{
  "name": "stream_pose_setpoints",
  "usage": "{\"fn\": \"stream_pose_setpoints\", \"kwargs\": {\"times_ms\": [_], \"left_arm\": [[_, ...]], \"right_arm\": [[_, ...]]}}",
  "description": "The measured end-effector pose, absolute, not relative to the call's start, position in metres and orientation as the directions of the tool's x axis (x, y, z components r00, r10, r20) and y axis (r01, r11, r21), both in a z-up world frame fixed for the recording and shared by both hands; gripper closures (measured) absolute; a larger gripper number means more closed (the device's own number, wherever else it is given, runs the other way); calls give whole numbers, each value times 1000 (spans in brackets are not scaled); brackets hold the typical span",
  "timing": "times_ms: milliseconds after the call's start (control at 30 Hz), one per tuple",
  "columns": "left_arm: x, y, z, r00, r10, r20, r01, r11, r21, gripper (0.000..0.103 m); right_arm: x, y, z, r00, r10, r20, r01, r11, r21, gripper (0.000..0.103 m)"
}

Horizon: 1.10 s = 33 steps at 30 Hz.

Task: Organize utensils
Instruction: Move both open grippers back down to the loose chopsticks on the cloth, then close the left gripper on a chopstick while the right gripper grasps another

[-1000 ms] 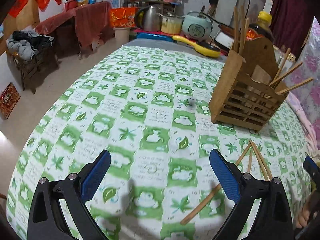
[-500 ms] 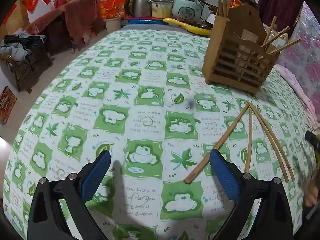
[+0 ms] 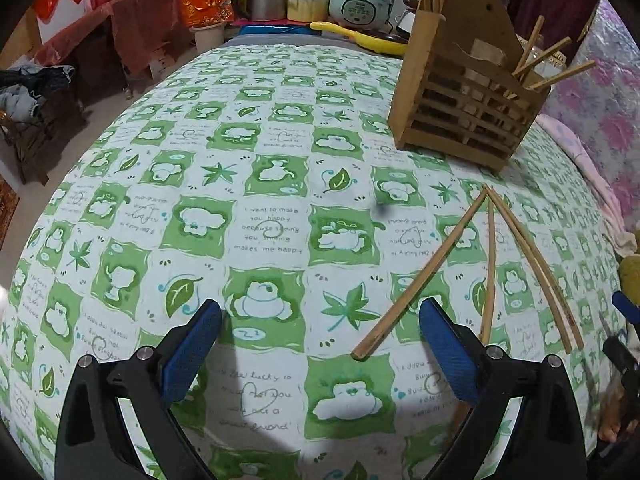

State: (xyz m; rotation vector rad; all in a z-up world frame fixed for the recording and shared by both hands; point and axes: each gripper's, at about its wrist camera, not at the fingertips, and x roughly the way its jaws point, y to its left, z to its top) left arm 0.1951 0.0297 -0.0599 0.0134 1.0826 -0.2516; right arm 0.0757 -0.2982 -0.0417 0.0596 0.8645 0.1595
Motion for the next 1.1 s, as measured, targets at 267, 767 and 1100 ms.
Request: {"fn": "stream_pose_setpoints", "kwargs": {"times_ms": [267,767,1100], "left_arm": [[195,29,-62,444,-186,-877,212,972,-99,6],[173,22,-51,510,-192,-839,273,961,-54,6],[172,-7,-63,465,-180,-867,387,922,16,69]], "right_arm": [[76,-270,-53,577,129,-807,-212,977,5,65],[74,-299,-60,526,166,-834,-134,985,112,95],[78,-303,-61,527,172,-832,-115,985,130,86]]}}
